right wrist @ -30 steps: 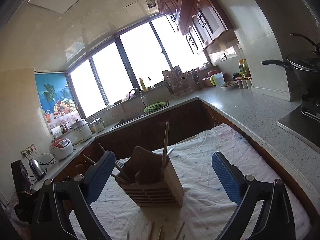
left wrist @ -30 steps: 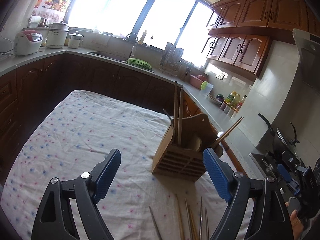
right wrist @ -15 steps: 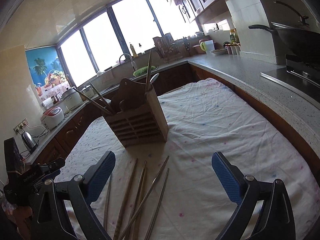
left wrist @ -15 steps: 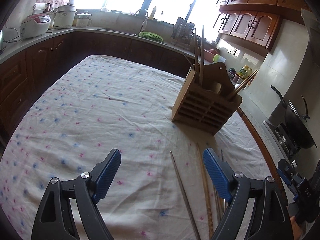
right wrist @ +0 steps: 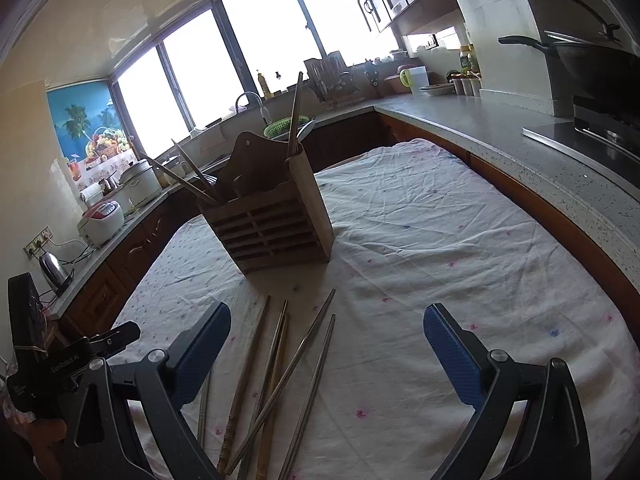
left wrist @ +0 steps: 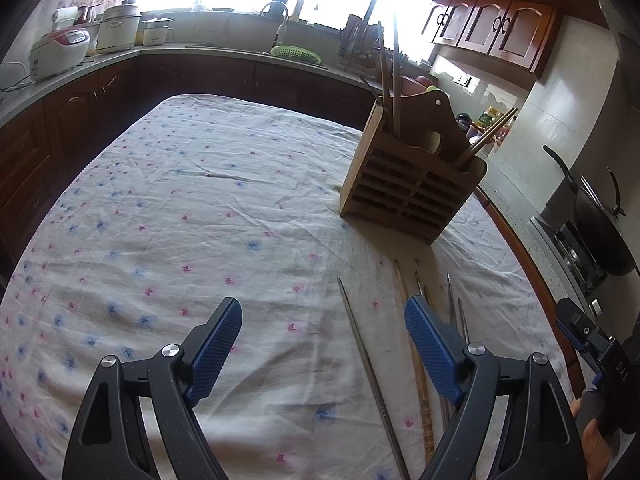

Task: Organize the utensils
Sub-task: 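Move both tools back over the remaining chopsticks on the cloth, then grasp a metal chopstick with the left tool while the right tool grasps another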

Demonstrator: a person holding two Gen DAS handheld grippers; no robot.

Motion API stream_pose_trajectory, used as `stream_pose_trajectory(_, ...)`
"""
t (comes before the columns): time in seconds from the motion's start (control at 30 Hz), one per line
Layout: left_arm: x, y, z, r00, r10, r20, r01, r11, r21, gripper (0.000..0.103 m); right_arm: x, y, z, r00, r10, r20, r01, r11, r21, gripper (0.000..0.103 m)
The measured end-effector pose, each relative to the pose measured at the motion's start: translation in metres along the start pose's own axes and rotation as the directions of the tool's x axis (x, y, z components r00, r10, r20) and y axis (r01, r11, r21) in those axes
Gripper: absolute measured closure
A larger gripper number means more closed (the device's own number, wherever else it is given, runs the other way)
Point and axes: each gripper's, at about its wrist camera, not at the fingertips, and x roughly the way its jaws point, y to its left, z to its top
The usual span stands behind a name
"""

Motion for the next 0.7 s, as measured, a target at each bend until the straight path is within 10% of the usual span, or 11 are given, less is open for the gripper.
stream_pose_trajectory(0.23,0.021,-0.007,0.002,0.997,0.017,-0.071,-0.016,1.0,0.021,0.025,0.015,0.004,0.001,0.999,-0.006,-0.044,0.005,1.0,-0.02,0.006)
stream_pose_trajectory(0.7,0.083,-0.027,0.019,0.975,0.006,-0.224,0.011,0.997,0.073,0.066,0.084,0.011,0.001,0.971,-0.019,-0.239,0.009,0.999,-0.04,0.055)
